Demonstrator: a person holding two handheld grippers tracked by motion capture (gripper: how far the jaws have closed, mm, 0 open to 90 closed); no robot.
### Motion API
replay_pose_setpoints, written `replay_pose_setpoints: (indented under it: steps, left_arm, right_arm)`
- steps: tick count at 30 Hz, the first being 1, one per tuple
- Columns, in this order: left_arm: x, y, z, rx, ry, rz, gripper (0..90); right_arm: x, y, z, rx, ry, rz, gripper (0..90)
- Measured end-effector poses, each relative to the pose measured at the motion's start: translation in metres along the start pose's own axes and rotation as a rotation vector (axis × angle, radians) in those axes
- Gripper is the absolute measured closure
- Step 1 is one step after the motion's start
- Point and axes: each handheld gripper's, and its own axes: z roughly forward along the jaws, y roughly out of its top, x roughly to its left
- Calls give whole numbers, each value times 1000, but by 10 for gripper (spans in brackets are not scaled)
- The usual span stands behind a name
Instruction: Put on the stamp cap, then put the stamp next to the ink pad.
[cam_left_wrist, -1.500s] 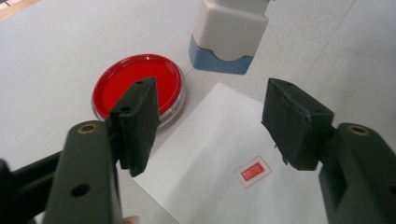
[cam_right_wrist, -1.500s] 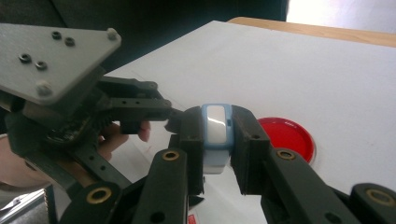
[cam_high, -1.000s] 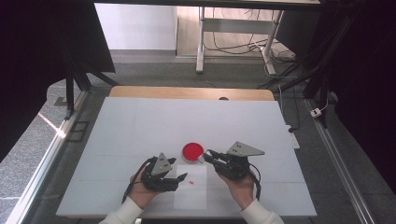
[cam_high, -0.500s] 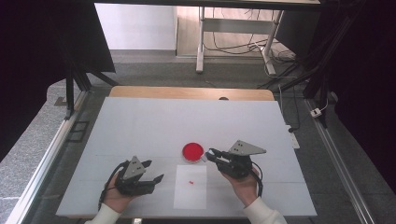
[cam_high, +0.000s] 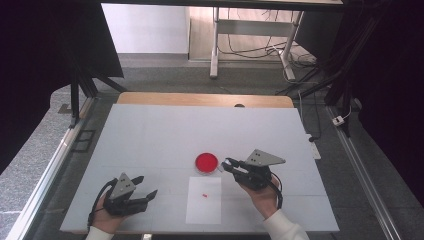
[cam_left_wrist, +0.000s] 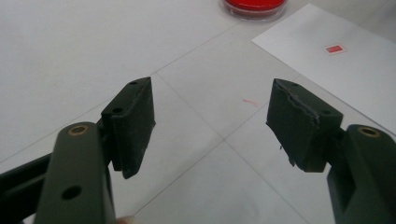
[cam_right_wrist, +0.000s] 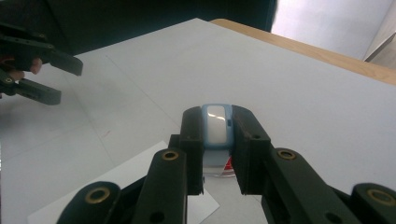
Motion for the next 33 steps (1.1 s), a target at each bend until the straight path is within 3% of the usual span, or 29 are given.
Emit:
replay_pose_setpoints:
  steps: [21,33]
  left_arm:
    - [11,-6,-3,-12,27,-53,309]
    - [12,-4,-2,-19,24,-60,295]
  right_arm:
    - [-16,1,11,36,-45,-46,746]
    - [-30,14,27,64,-54,-57,746]
